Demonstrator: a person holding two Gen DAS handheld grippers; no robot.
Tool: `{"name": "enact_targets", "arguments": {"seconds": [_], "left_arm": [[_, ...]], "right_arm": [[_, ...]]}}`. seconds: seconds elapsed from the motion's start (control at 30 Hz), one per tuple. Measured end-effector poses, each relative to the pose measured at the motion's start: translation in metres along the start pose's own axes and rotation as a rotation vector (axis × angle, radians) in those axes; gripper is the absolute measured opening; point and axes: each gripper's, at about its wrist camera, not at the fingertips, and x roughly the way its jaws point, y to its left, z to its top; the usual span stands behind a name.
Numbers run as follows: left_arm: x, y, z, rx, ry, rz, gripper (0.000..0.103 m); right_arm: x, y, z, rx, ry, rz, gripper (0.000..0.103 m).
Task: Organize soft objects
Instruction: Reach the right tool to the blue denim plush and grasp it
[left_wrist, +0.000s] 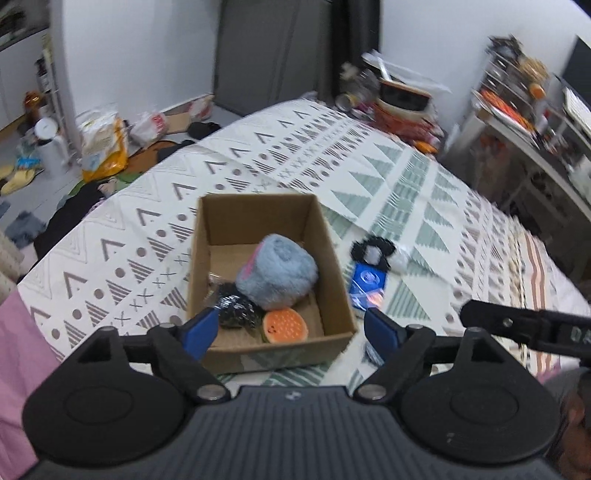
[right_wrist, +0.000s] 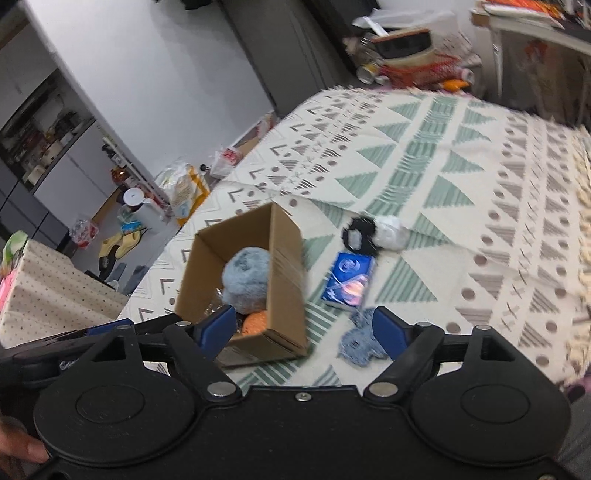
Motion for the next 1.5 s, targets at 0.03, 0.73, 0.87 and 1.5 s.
{"name": "enact_targets", "arguments": {"seconds": [0.03, 0.73, 0.87, 1.5], "left_arm": [[0.0, -0.003, 0.0, 0.013, 0.007, -0.01, 0.085], [0.041, -0.069, 0.021, 0.279, 0.087, -0.071, 0.08], [0.056, -0.082, 0.021, 0.311, 0.113, -0.08, 0.065], [0.115, -0.111, 0.028, 0.379, 0.196, -0.063, 0.039]], "right_arm": [[0.0, -0.004, -0.002, 0.016, 0.005, -0.004, 0.081], [0.048, -0.072, -0.037, 0.327, 0.068, -0.004, 0.068], [0.063, -0.083, -0.04, 0.385, 0.083, 0.001, 0.062], [0.135, -0.105, -0.052, 0.56, 0.187, 0.053, 0.043]]}}
